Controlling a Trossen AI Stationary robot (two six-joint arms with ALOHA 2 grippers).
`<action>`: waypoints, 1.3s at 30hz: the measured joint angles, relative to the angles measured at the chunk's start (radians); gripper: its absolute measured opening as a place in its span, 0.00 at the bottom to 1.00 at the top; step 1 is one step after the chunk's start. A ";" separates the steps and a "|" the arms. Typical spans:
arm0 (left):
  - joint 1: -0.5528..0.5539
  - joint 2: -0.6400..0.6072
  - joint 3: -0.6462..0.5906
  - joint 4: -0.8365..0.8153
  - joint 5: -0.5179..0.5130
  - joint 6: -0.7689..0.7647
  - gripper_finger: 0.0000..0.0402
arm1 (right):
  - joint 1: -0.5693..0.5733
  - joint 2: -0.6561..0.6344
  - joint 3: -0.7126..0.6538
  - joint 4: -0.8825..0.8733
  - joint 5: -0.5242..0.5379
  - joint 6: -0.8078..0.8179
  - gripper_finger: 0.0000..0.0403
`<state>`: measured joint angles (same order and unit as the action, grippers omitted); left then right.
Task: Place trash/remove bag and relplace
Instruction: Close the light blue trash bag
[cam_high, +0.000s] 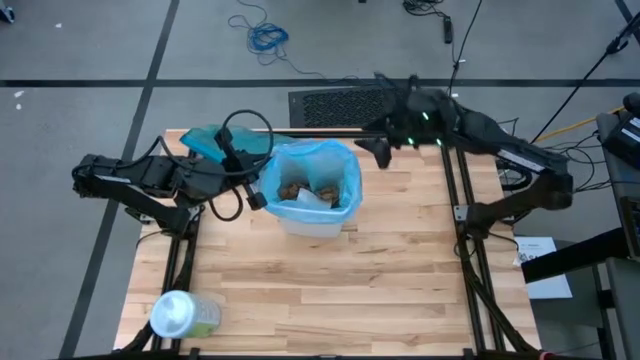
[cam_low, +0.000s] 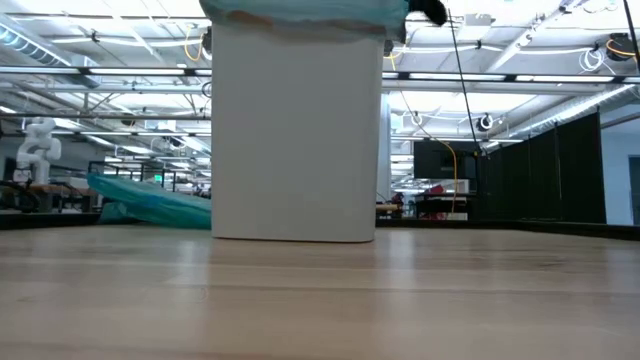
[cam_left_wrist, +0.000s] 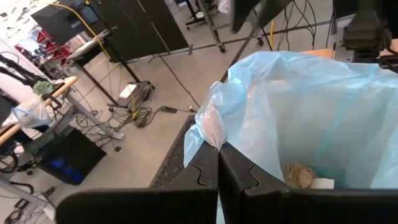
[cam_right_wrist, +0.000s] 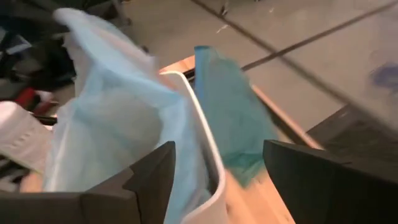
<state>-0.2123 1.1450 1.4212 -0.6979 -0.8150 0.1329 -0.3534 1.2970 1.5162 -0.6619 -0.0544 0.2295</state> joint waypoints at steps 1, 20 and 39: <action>0.000 0.000 0.000 0.000 0.000 0.000 0.00 | -0.042 0.021 0.000 0.013 -0.074 0.008 0.58; 0.000 0.000 0.000 -0.003 0.001 0.003 0.00 | -0.072 0.195 -0.001 0.327 -0.779 0.125 0.50; 0.000 0.000 0.000 0.001 0.055 0.003 0.00 | -0.035 0.066 -0.001 0.168 -0.196 -0.165 0.20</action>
<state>-0.2119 1.1450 1.4208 -0.6972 -0.7601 0.1356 -0.3885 1.3630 1.5154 -0.4940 -0.2506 0.0645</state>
